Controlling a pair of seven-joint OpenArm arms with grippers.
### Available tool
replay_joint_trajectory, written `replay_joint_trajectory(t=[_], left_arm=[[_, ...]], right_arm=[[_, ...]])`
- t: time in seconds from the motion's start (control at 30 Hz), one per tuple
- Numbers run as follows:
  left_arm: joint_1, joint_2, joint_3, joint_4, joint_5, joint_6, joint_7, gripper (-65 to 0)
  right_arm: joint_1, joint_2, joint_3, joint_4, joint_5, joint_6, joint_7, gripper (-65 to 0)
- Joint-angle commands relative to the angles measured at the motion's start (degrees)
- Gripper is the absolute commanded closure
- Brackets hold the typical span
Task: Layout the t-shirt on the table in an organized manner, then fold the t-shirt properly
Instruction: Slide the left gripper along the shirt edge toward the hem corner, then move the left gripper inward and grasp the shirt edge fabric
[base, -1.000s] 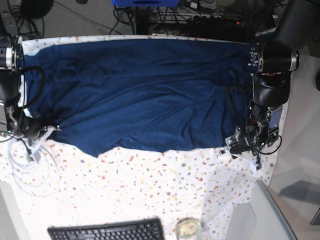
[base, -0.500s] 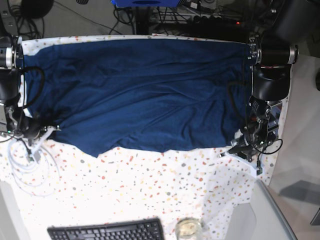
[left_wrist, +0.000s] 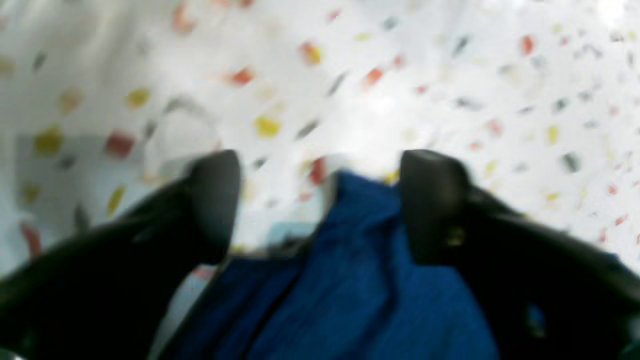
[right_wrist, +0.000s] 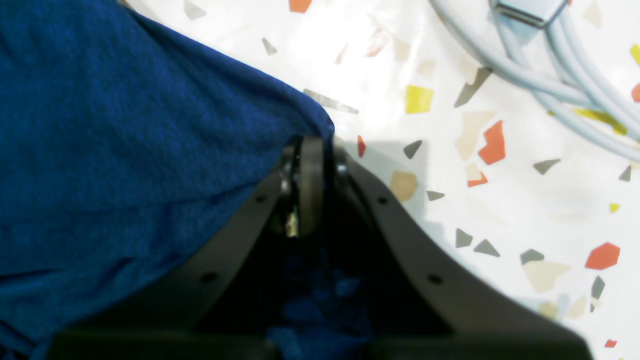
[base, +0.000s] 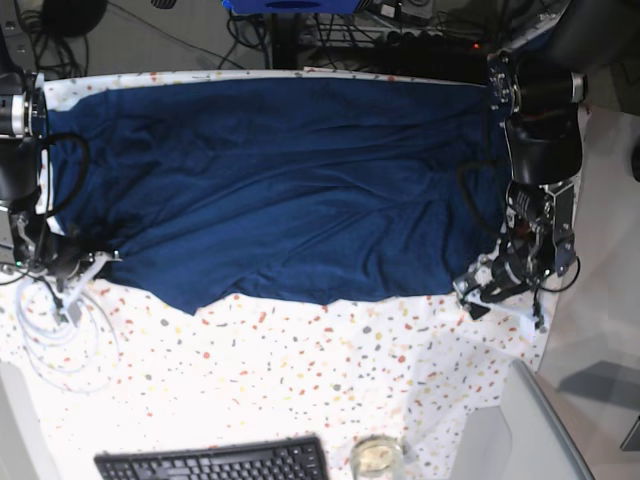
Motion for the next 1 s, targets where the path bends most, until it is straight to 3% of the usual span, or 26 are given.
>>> replay_joint_trajectory(t=[0.0,0.27,0.57,0.63,0.7,0.97], left_arm=[[-1.36,-0.16,-0.12,0.71,-0.31,-0.32,-0.58,-47.6],[-1.27,1.60,-0.03,0.53,-0.31,-0.49,-0.75,-28.1],[-1.98,2.47,-0.03,-2.55,-0.31,-0.41,-1.02,-24.5],[-1.98,2.39,-0.03,-2.55,-0.31,-0.41,-1.54,-15.5],[-1.98,2.39,-0.03,-2.37,-0.22,-0.41,-3.65,-1.3],[-1.98,2.12,1.64,-2.11,0.48,-0.58,-8.84,0.0]], right_arm=[[0.53,0.74,-0.05,0.23,-0.58,0.28,-0.94,-0.2],[0.18,0.30,-0.05,0.23,-0.58,0.28,-0.94,-0.2],[0.18,0.30,-0.05,0.23,-0.58,0.28,-0.85,-0.2],[0.18,0.30,-0.05,0.23,-0.58,0.28,-0.85,-0.2],[0.09,0.30,-0.05,0.23,-0.58,0.28,-0.85,-0.2],[-1.05,0.30,-0.05,0.32,-0.58,0.28,-0.68,-0.2]])
